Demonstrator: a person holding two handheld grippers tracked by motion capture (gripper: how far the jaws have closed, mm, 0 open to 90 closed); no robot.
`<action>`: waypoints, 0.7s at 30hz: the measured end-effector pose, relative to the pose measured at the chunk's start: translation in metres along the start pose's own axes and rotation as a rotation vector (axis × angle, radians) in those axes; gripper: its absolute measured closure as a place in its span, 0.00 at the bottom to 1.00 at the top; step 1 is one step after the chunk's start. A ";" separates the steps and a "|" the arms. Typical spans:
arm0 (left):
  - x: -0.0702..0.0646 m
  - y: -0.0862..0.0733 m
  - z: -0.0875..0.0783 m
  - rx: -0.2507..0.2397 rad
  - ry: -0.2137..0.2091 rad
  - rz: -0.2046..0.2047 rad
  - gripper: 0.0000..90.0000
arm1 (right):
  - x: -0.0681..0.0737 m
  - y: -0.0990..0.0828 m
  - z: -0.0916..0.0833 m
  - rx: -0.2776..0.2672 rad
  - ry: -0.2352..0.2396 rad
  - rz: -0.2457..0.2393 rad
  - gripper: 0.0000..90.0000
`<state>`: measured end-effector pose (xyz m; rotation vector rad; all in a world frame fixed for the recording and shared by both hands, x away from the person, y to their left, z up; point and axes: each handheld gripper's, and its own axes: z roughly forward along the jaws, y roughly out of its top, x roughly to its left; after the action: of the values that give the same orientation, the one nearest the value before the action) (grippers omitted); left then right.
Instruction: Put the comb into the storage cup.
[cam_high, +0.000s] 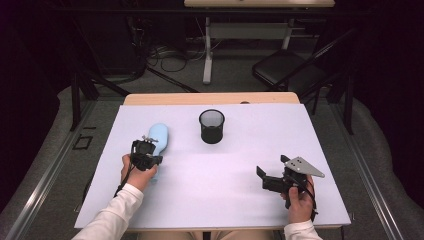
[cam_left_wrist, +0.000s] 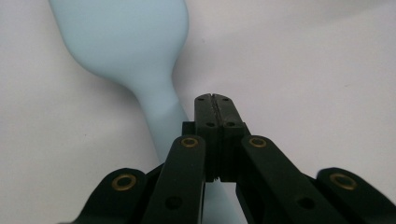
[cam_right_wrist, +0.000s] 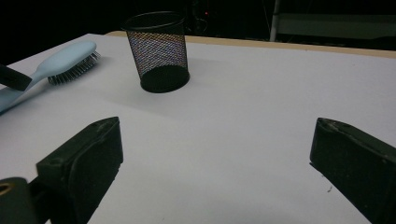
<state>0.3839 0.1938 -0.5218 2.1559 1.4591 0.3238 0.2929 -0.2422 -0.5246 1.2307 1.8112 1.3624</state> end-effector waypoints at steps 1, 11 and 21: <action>0.001 0.000 -0.001 0.004 0.002 0.006 1.00 | 0.000 0.000 0.000 0.001 0.000 0.005 0.02; 0.009 0.000 -0.007 0.014 0.019 -0.024 1.00 | 0.000 0.000 0.000 0.001 0.002 0.001 0.02; 0.007 -0.002 -0.009 0.025 0.022 -0.020 1.00 | 0.000 0.000 -0.001 -0.005 0.000 0.007 0.02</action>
<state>0.3815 0.2032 -0.5160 2.1621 1.5041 0.3251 0.2920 -0.2422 -0.5241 1.2352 1.8042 1.3702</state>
